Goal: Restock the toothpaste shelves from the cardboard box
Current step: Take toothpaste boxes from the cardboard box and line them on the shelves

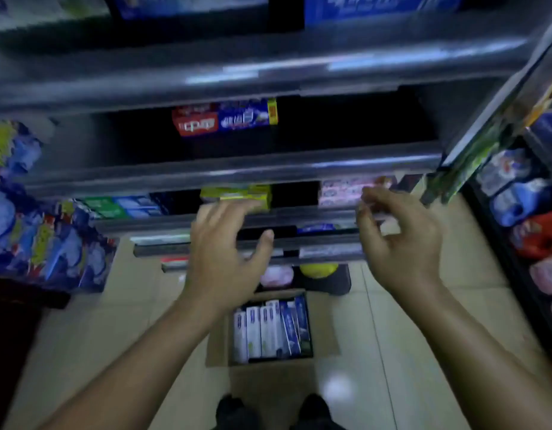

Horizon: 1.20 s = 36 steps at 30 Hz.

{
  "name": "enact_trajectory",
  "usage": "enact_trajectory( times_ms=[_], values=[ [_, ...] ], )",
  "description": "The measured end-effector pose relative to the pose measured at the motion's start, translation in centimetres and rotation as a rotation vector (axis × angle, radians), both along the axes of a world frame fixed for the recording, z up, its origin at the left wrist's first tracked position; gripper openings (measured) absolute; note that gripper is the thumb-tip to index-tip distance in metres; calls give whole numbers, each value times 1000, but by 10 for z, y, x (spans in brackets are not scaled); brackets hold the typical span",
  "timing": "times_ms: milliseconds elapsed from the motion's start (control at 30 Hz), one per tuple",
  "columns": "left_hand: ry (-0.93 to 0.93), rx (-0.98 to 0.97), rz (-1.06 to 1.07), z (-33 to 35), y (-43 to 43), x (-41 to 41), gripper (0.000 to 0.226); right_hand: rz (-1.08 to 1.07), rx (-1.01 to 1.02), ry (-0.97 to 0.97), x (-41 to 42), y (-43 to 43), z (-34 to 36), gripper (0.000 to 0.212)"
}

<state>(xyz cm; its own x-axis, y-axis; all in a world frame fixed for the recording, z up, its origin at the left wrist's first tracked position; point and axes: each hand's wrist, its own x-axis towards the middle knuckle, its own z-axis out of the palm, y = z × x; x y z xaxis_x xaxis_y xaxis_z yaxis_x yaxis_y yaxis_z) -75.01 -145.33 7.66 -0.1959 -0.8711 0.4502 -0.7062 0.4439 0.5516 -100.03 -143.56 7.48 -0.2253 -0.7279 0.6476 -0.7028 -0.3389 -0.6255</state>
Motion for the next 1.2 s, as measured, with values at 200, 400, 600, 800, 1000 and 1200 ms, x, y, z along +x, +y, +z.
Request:
enact_trajectory(
  times_ms=[200,400,600,800,1000,1200],
  values=[
    [189,860,190,-241,55,63,33,20,632,-324,63,54,-205,33],
    [42,1378,302,-458,97,60,11,-80,1213,-377,110,96,-426,8],
    [10,1478,263,-627,80,11,76,-200,1401,-508,115,127,-572,24],
    [-128,1515,237,-744,67,-35,105,-248,1355,-584,98,149,-634,24],
    [-148,1446,294,-760,58,-43,103,-283,1348,-605,89,153,-650,26],
    [614,1732,441,-675,58,-9,34,-14,1358,-769,105,129,-628,53]
  ],
)
